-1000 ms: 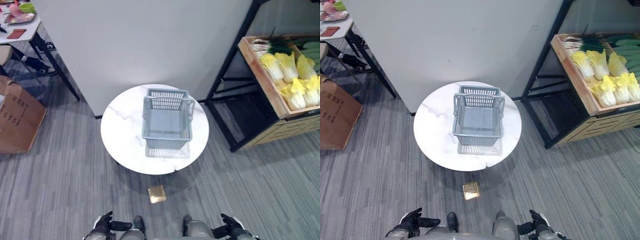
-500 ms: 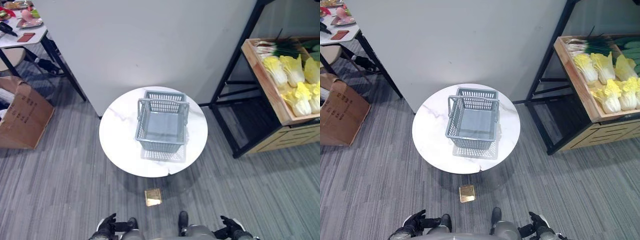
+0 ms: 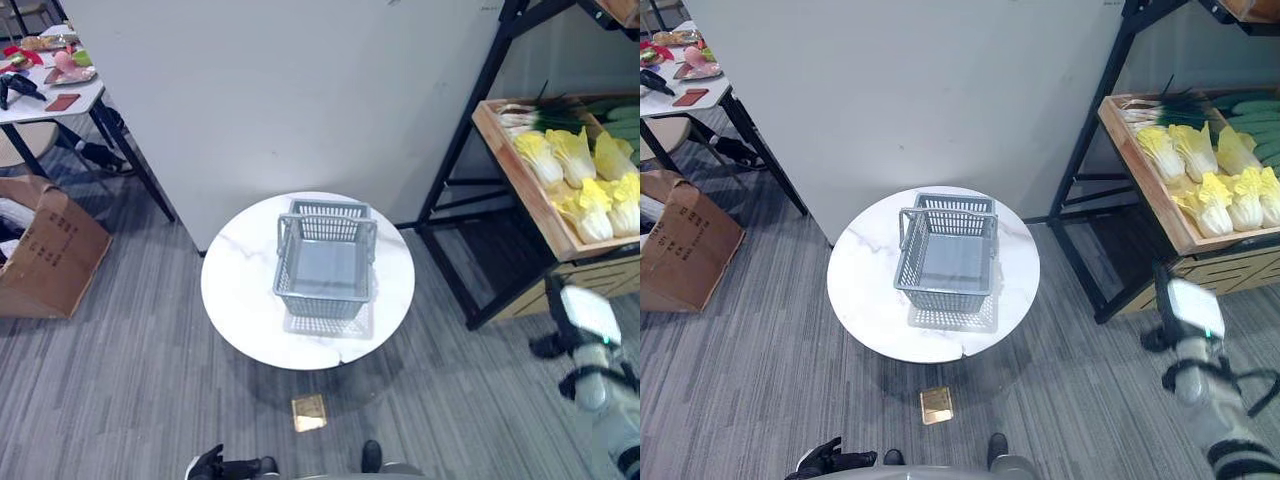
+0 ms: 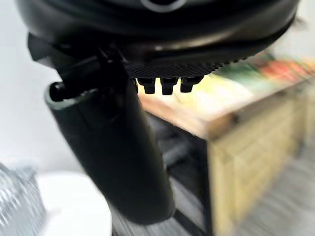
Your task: Get the vegetables into the basket
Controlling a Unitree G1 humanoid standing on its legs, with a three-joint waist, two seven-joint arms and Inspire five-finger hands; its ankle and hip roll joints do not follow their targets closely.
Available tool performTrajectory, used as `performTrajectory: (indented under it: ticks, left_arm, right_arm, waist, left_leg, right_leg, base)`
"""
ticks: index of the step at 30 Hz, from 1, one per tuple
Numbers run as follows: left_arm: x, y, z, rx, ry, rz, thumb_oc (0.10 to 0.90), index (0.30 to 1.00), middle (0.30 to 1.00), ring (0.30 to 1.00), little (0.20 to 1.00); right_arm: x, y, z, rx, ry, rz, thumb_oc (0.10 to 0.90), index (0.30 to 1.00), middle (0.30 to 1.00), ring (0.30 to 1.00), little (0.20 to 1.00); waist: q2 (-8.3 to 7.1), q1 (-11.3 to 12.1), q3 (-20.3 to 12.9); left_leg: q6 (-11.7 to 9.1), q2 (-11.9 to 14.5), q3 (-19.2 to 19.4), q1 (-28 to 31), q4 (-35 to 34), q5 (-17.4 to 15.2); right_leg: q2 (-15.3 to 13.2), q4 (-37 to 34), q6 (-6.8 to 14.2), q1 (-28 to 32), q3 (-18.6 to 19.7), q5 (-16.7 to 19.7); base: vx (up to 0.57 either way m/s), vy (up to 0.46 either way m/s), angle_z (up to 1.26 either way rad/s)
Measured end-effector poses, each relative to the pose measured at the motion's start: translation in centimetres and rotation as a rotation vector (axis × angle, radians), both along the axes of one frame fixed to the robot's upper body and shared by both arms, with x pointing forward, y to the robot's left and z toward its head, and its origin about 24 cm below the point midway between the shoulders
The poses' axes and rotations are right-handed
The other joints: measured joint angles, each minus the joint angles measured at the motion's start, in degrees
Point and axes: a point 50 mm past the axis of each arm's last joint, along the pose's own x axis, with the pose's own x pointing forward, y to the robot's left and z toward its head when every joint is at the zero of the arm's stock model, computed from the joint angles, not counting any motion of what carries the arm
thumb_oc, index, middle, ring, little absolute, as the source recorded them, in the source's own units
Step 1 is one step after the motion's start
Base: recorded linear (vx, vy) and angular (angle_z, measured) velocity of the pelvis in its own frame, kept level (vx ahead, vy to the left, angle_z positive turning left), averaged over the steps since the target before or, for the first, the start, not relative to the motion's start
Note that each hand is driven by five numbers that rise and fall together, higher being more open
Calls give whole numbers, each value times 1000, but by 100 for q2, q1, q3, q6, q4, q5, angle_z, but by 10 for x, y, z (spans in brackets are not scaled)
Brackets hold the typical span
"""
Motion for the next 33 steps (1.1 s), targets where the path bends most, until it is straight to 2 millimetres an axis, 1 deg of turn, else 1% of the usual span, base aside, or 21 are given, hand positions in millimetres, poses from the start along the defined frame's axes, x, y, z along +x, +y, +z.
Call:
performTrajectory:
  ticks: [1,3,5,6,7,8,9,11,13,14,15,16,19,20,23,25,28,29,31,33]
  left_arm:
    - [1,0,0,8,-2,-25,900,1000,1000,1000,1000]
    - [5,1,1,17,-10,-59,900,1000,1000,1000,1000]
    - [7,0,2,21,-15,-81,900,1000,1000,1000,1000]
    - [14,-1,3,29,-30,-100,900,1000,1000,1000,1000]
    - [14,0,3,33,-33,-102,900,1000,1000,1000,1000]
    - [18,0,4,39,-42,-103,900,1000,1000,1000,1000]
    - [22,-1,5,40,-52,-115,900,1000,1000,1000,1000]
    - [28,-1,6,47,-74,-140,900,1000,1000,1000,1000]
    - [34,-2,8,46,-97,-150,900,1000,1000,1000,1000]
    - [36,-2,9,48,-106,-158,900,1000,1000,1000,1000]
    - [41,-2,11,55,-121,-175,900,1000,1000,1000,1000]
    - [44,-2,11,59,-127,-182,900,1000,1000,1000,1000]
    - [46,-2,12,60,-140,-163,900,1000,1000,1000,1000]
    - [53,-3,14,65,-156,-180,900,1000,1000,1000,1000]
    - [58,-5,15,58,-177,-175,900,1000,1000,1000,1000]
    - [63,-6,17,54,-192,-175,900,1000,1000,1000,1000]
    - [68,-9,18,46,-206,-175,900,1000,1000,1000,1000]
    - [72,-11,18,47,-213,-185,900,1000,1000,1000,1000]
    - [78,-13,20,55,-231,-192,900,1000,1000,1000,1000]
    - [80,-14,21,53,-237,-189,900,1000,1000,1000,1000]
  right_arm:
    - [13,14,13,-10,-41,71,900,1000,1000,1000,1000]
    - [28,32,27,-25,-91,182,900,1000,1000,1000,1000]
    - [38,49,36,-34,-117,262,900,1000,1000,1000,1000]
    - [67,103,59,-34,-166,501,900,1000,1000,1000,1000]
    - [76,125,65,1,-175,567,900,1000,1000,1000,1000]
    - [85,143,73,38,-184,612,900,1000,1000,1000,1000]
    - [87,149,78,57,-194,642,900,1000,1000,1000,1000]
    - [96,172,88,77,-200,732,900,1000,1000,1000,1000]
    - [103,182,95,70,-197,763,900,1000,1000,1000,1000]
    - [105,183,99,70,-202,766,900,1000,1000,1000,1000]
    - [113,187,105,74,-208,758,900,1000,1000,1000,1000]
    - [117,187,107,67,-206,749,900,1000,1000,1000,1000]
    - [127,182,109,69,-192,696,900,1000,1000,1000,1000]
    - [135,177,110,83,-178,648,900,1000,1000,1000,1000]
    - [148,166,111,55,-140,559,900,1000,1000,1000,1000]
    - [151,159,111,49,-132,514,900,1000,1000,1000,1000]
    - [156,153,105,52,-100,463,900,1000,1000,1000,1000]
    - [161,151,101,80,-81,419,900,1000,1000,1000,1000]
    - [163,147,102,91,-79,384,900,1000,1000,1000,1000]
    - [165,145,103,90,-77,366,900,1000,1000,1000,1000]
  waist:
    - [-15,4,1]
    - [-17,62,1]
    - [-19,125,2]
    - [-36,259,21]
    - [-50,392,45]
    - [-83,343,68]
    - [-81,408,94]
    - [-145,635,154]
    - [-184,728,220]
    - [-188,791,258]
    - [-215,761,351]
    - [-218,790,391]
    - [-233,862,439]
    - [-229,844,545]
    - [-204,856,619]
    - [-179,886,722]
    - [-126,932,803]
    - [-91,939,847]
    - [-70,961,935]
    - [-59,962,957]
  left_leg:
    - [-48,-15,-4,4,-13,36]
    - [-40,-31,-12,-9,-14,49]
    - [-39,-45,-18,-18,-23,50]
    - [-39,-70,-94,-15,-31,52]
    - [-38,-80,-123,-31,-42,51]
    - [-43,-83,-114,-17,-47,56]
    - [-42,-88,-139,-32,-50,72]
    - [-38,-106,-155,-51,-57,80]
    - [-28,-137,-221,-107,-56,89]
    - [-13,-150,-266,-140,-57,102]
    - [-5,-163,-294,-157,-53,111]
    - [-2,-168,-299,-170,-53,117]
    - [8,-183,-337,-280,-72,131]
    - [8,-175,-362,-317,-64,132]
    - [6,-171,-429,-501,-20,134]
    - [6,-168,-473,-550,-11,139]
    - [6,-169,-511,-606,-9,139]
    - [5,-175,-550,-659,0,141]
    - [2,-178,-602,-760,19,162]
    - [-1,-177,-620,-813,19,175]
  right_leg:
    - [-4,-72,-9,36,-10,43]
    - [-17,-152,-8,60,-22,94]
    - [-22,-225,-21,94,-29,137]
    - [-17,-297,-65,159,-130,207]
    - [-56,-297,-55,167,-170,199]
    - [-22,-298,-55,159,-134,199]
    - [-29,-297,-56,165,-179,200]
    - [-46,-297,-55,150,-189,199]
    - [-76,-297,-45,134,-249,192]
    - [-91,-297,-41,134,-296,190]
    - [-101,-297,-38,125,-312,191]
    - [-107,-297,-36,119,-320,192]
    - [-120,-296,-30,30,-358,189]
    - [-112,-296,-31,9,-379,189]
    - [-110,-296,-32,-119,-435,190]
    - [-109,-296,-33,-136,-474,191]
    - [-110,-296,-33,-168,-492,190]
    - [-113,-296,-33,-199,-513,190]
    - [-116,-296,-33,-265,-555,190]
    - [-116,-296,-34,-302,-576,191]
  base:
    - [12,11,6]
    - [9,4,2]
    - [8,8,9]
    - [16,21,18]
    - [8,26,19]
    - [-8,13,9]
    - [-18,12,12]
    - [-35,11,10]
    - [-31,3,15]
    - [-32,10,20]
    - [-13,10,14]
    - [-26,10,14]
    - [-43,5,7]
    - [-49,8,6]
    - [-40,7,9]
    - [-24,5,11]
    - [-27,23,9]
    - [-27,25,9]
    - [-28,16,13]
    - [-8,4,9]
